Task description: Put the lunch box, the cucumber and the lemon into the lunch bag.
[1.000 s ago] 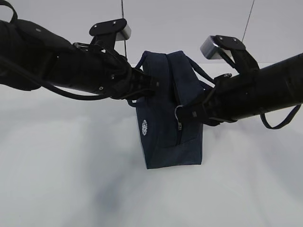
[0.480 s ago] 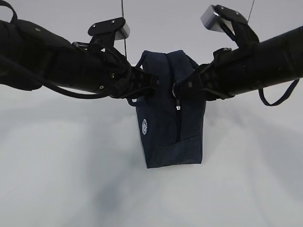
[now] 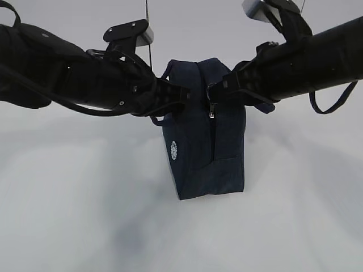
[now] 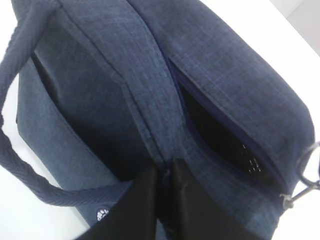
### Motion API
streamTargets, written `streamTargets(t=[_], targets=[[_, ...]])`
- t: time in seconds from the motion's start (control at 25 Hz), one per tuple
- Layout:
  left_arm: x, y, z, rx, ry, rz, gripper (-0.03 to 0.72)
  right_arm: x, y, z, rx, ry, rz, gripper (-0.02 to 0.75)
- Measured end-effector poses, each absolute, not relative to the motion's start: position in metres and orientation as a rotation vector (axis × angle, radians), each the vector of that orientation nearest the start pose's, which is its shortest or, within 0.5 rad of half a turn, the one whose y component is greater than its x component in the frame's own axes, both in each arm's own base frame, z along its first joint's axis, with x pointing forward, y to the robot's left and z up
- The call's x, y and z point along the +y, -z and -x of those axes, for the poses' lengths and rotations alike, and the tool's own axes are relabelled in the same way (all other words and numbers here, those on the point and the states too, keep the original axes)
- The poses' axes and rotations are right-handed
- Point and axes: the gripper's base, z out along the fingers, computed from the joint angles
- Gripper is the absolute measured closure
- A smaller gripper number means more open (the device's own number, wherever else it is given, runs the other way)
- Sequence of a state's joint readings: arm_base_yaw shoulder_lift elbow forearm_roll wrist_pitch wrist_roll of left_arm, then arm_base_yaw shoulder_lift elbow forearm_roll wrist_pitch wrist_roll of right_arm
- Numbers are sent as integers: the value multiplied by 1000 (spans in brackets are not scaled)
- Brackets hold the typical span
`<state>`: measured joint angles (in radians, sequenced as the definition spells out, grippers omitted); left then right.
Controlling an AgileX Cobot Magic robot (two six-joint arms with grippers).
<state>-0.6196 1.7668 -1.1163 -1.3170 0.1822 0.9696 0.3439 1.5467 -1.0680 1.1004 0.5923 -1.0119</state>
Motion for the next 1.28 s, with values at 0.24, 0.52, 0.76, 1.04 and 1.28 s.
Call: streamTargets(t=[0.24, 0.52, 0.76, 1.04, 1.28], targets=[[-240, -226, -308, 2228, 726, -408, 673, 156, -274, -304, 2187, -777, 628, 738], [-239, -226, -310, 2228, 728, -371, 673, 159, -280, -309, 2168, -788, 629, 738], [-238, -227, -310, 2226, 720, -362, 673, 160, -274, -312, 2184, -792, 627, 738], [-238, -227, -310, 2226, 720, -362, 673, 163, -271, -319, 2194, -799, 626, 738], [-238, -227, -311, 2223, 711, -356, 673, 163, -273, -322, 2188, -797, 603, 738]])
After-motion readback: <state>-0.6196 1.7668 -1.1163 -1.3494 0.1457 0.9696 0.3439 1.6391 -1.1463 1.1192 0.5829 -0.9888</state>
